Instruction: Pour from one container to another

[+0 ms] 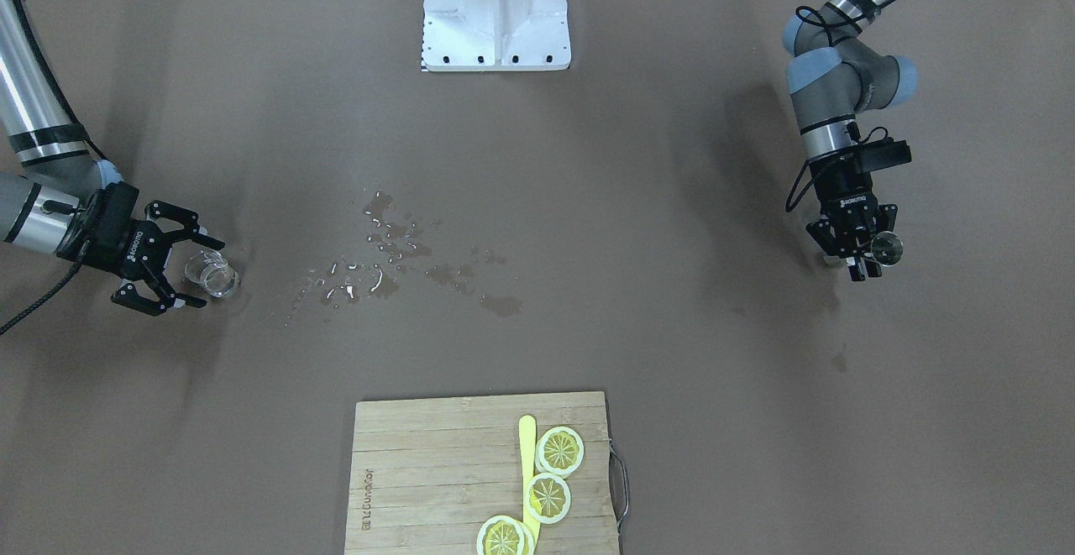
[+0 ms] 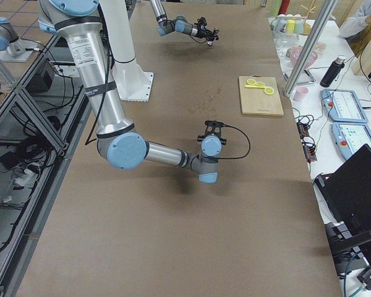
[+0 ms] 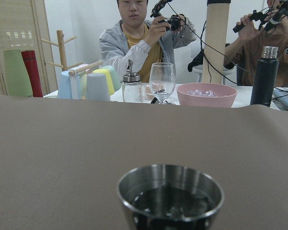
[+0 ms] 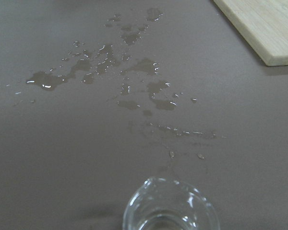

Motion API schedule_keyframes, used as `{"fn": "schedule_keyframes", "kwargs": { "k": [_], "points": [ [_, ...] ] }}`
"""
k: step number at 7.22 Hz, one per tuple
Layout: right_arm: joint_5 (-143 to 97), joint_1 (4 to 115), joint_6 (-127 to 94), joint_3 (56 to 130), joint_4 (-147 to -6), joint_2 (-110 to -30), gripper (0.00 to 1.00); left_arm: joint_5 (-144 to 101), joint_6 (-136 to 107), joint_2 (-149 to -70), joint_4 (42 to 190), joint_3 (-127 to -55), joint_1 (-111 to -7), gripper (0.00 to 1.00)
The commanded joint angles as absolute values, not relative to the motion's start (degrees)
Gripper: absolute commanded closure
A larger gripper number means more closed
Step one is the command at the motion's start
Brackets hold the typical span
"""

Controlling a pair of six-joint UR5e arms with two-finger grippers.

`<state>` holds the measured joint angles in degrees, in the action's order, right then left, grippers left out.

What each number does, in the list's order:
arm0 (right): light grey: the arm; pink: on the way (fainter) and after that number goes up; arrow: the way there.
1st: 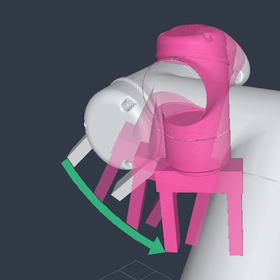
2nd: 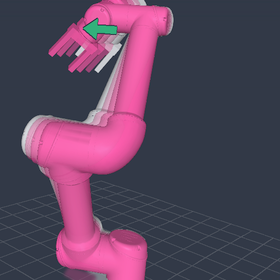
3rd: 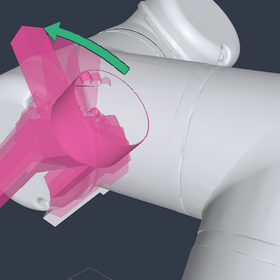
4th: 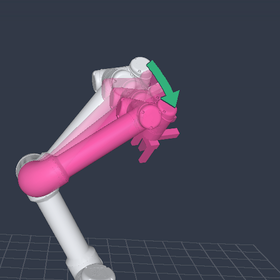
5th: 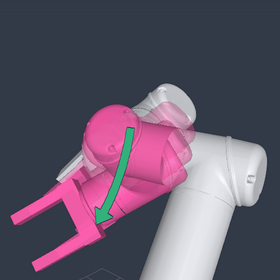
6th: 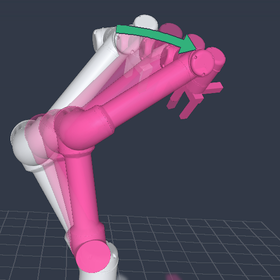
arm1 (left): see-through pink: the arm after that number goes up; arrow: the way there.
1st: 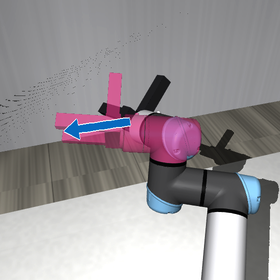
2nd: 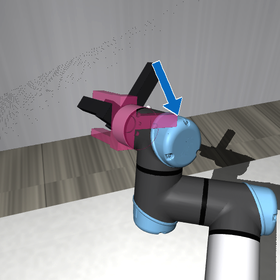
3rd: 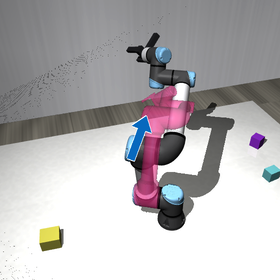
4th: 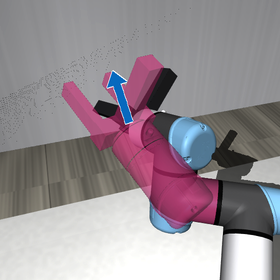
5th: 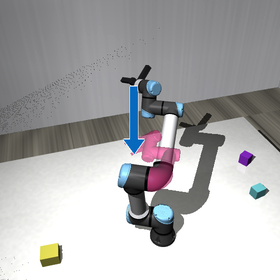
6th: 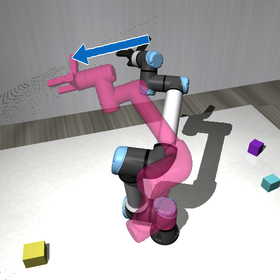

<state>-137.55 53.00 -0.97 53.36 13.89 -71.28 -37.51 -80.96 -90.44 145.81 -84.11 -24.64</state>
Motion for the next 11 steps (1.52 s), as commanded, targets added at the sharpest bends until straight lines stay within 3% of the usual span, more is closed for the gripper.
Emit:
{"fn": "schedule_keyframes", "kwargs": {
  "k": [1, 2, 6, 11],
  "points": [
    [-137.55, 52.65, -1.05, 52.74, 13.89, -71.19, 0.07, -37.44, -80.95, -90.44, 145.9, -83.76, -24.87, 0.86],
    [-137.55, 52.47, -1.05, 52.56, 13.89, -71.19, 0.07, -37.44, -80.16, -90.53, 146.07, -84.28, -25.57, 0.99],
    [-137.46, 52.21, -1.49, 52.56, 13.62, -70.93, 0.1, -39.2, -73.23, -90.61, 146.86, -86.92, -28.48, 1.0],
    [-137.46, 52.29, -1.85, 52.73, 13.1, -70.93, 0.5, -44.83, -60.58, -94.99, 157.59, -89.47, -30.5, 1.0]
  ]
}}
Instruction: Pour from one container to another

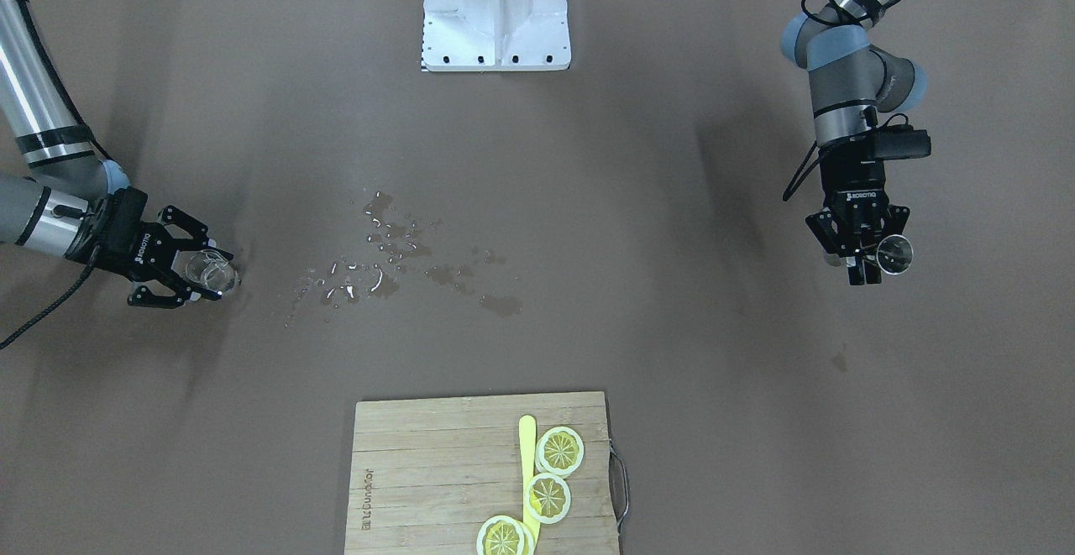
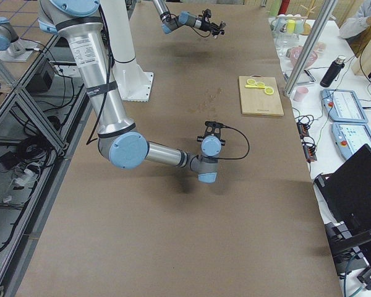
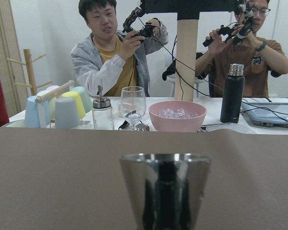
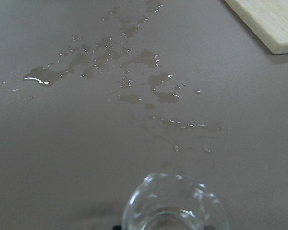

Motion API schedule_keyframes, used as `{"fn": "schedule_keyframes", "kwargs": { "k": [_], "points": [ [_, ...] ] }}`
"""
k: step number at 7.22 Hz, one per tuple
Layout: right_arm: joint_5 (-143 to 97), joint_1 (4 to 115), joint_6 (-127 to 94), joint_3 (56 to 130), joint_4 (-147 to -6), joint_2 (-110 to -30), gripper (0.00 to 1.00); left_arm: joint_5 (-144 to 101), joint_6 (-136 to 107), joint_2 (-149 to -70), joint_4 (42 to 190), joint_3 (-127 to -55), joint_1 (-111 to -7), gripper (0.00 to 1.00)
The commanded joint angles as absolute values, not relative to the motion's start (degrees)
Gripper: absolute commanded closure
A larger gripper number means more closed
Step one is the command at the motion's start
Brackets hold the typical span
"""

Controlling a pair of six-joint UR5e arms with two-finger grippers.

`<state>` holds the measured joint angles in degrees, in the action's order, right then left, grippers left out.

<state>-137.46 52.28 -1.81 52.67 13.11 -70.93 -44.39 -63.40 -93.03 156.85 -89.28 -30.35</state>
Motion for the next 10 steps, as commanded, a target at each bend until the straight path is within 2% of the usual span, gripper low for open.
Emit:
{"fn": "schedule_keyframes", "kwargs": {
  "k": [1, 2, 4, 6, 8, 10],
  "points": [
    [-137.46, 52.38, -1.85, 53.0, 13.1, -70.93, 0.6, -44.56, -59.69, -95.71, 157.76, -89.65, -30.59, 1.0],
    [-137.46, 52.47, -1.85, 53.26, 13.1, -70.93, 0.71, -45.0, -59.59, -97.37, 157.76, -89.47, -30.5, 1.0],
    [-137.46, 54.31, -1.76, 53.52, 13.1, -70.84, 1.0, -49.29, -53.04, -102.54, 159.24, -89.12, -30.59, 1.0],
    [-137.2, 56.41, -1.15, 53.96, 12.92, -70.58, 1.0, -52.79, -48.27, -107.12, 159.43, -89.3, -30.5, 1.0],
    [-137.37, 58.35, -0.7, 56.06, 6.53, -68.13, 1.0, -54.14, -35.91, -115.8, 160.39, -86.41, -28.06, 1.0],
    [-136.76, 59.15, -0.44, 59.84, 0.73, -68.29, 1.0, -59.75, -31.14, -117.94, 160.84, -85.87, -26.64, 1.0]
  ]
}}
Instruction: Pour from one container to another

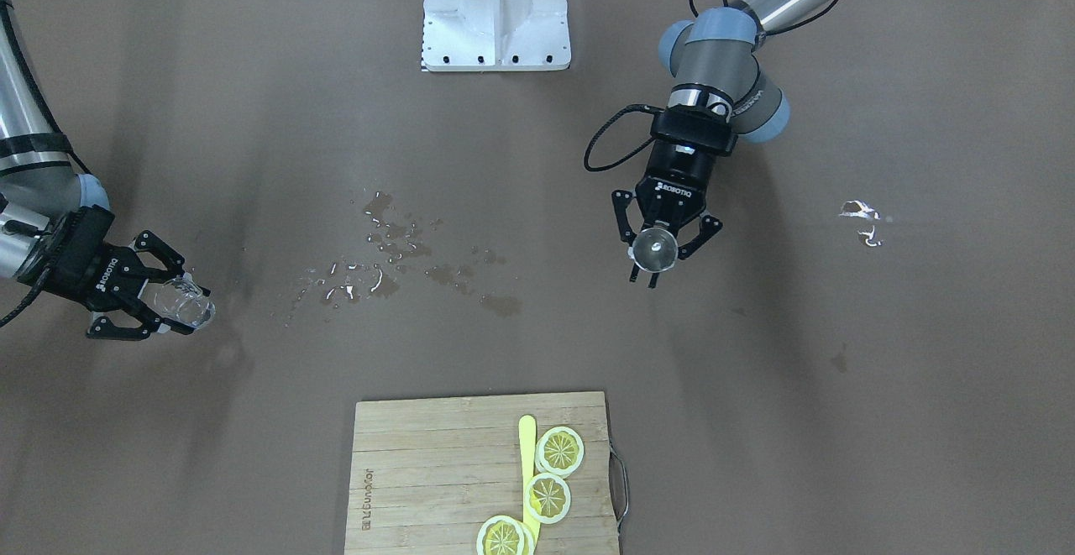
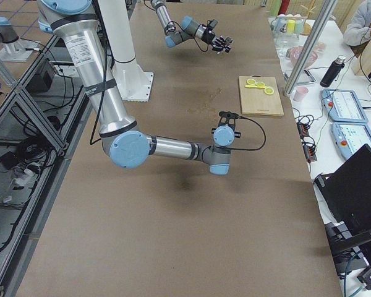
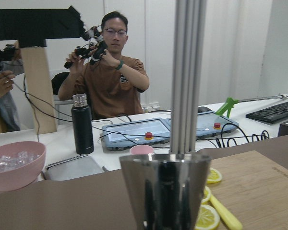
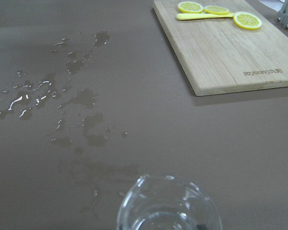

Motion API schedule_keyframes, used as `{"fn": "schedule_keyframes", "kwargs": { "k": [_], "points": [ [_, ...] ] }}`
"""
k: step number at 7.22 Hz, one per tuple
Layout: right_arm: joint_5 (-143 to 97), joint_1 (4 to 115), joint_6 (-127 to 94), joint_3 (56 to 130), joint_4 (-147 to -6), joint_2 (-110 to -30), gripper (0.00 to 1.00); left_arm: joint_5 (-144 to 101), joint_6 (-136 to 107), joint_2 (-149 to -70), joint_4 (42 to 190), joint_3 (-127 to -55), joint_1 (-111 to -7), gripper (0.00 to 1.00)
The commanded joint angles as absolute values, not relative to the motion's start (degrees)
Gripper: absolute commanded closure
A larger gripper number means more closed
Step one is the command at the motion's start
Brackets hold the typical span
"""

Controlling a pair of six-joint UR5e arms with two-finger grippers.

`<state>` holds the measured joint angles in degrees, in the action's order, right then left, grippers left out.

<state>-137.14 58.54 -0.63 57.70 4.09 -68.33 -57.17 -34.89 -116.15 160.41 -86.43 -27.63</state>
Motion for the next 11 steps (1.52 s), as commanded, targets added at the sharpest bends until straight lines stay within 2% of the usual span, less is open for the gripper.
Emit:
{"fn": "schedule_keyframes", "kwargs": {
  "k": [1, 4, 6, 9, 11],
  "points": [
    [-136.06, 59.41, -0.27, 61.42, -1.12, -68.55, 1.0, -58.98, -28.94, -119.25, 161.1, -85.87, -23.24, 1.0],
    [-135.7, 61.43, 0.26, 65.56, -6.93, -68.82, 1.0, -59.5, -26.55, -124.08, 160.31, -83.08, -22.24, 1.0],
    [-137.54, 63.63, 0.26, 70.02, -12.28, -68.99, 1.0, -63.17, -26.28, -123.66, 161.97, -83.32, -22.06, 1.0],
    [-139.21, 63.29, 0.26, 81.08, -21.93, -70.75, 1.0, -63.72, -26.02, -124.28, 162.16, -82.8, -21.71, 1.0],
    [-140.0, 63.11, 0.26, 86.46, -27.31, -71.02, 1.0, -63.72, -20.24, -124.72, 167.23, -82.62, -21.36, 1.0]
  ]
}}
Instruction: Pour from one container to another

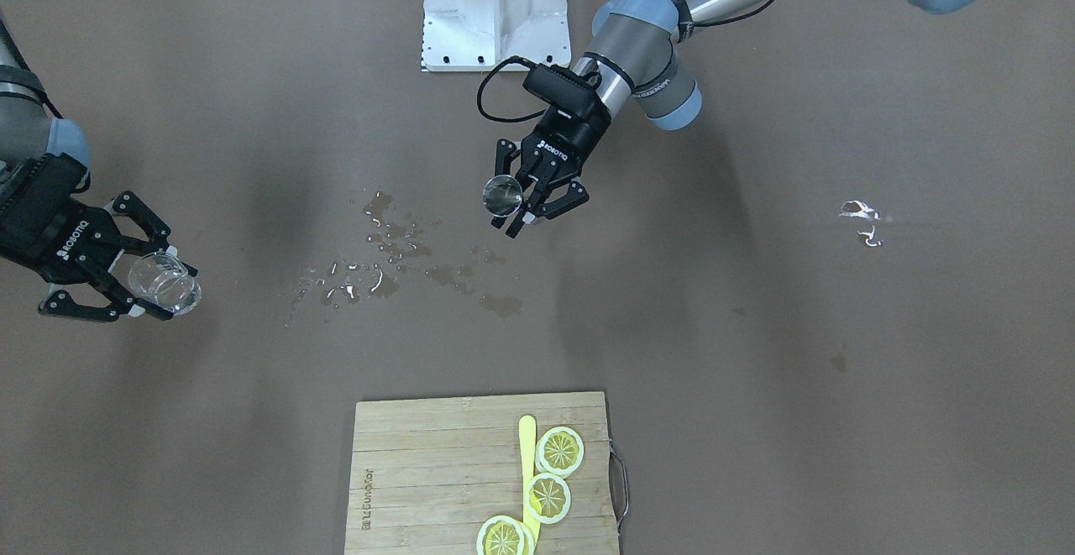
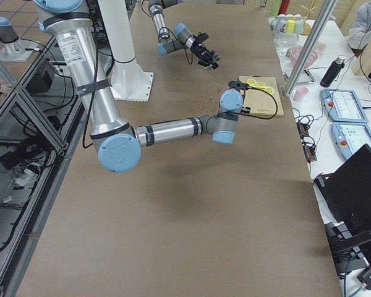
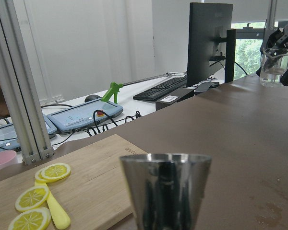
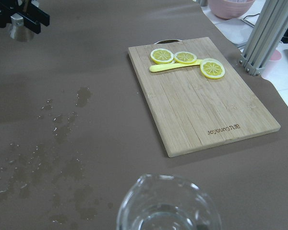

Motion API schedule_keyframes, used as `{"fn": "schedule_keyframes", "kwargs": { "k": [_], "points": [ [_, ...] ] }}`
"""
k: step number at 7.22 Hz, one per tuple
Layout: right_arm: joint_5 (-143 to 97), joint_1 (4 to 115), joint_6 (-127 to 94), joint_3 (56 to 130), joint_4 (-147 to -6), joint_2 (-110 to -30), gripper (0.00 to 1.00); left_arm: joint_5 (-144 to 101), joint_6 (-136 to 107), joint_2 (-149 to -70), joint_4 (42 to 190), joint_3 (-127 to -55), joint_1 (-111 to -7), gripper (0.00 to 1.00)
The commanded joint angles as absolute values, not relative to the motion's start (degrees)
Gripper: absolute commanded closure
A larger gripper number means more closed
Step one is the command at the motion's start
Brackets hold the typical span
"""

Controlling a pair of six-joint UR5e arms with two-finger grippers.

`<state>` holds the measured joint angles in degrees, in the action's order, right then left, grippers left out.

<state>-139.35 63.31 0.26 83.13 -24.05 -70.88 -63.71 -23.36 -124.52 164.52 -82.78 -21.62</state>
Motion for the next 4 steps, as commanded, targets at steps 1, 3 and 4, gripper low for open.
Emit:
{"fn": "schedule_keyframes", "kwargs": {
  "k": [1, 3, 4],
  "points": [
    [-140.27, 63.11, 0.35, 88.57, -28.9, -71.54, 1.0, -63.72, -19.52, -124.72, 170.48, -80.96, -20.75, 1.0],
    [-138.27, 61.88, 13.69, 97.86, -40.52, -76.52, 1.0, -63.72, -17.6, -124.89, 176.9, -78.58, -20.04, 1.0],
    [-136.51, 61.7, 22.67, 101.74, -47.91, -79.08, 1.0, -63.72, -15.49, -124.89, 182.58, -77.44, -19.17, 1.0]
  ]
}}
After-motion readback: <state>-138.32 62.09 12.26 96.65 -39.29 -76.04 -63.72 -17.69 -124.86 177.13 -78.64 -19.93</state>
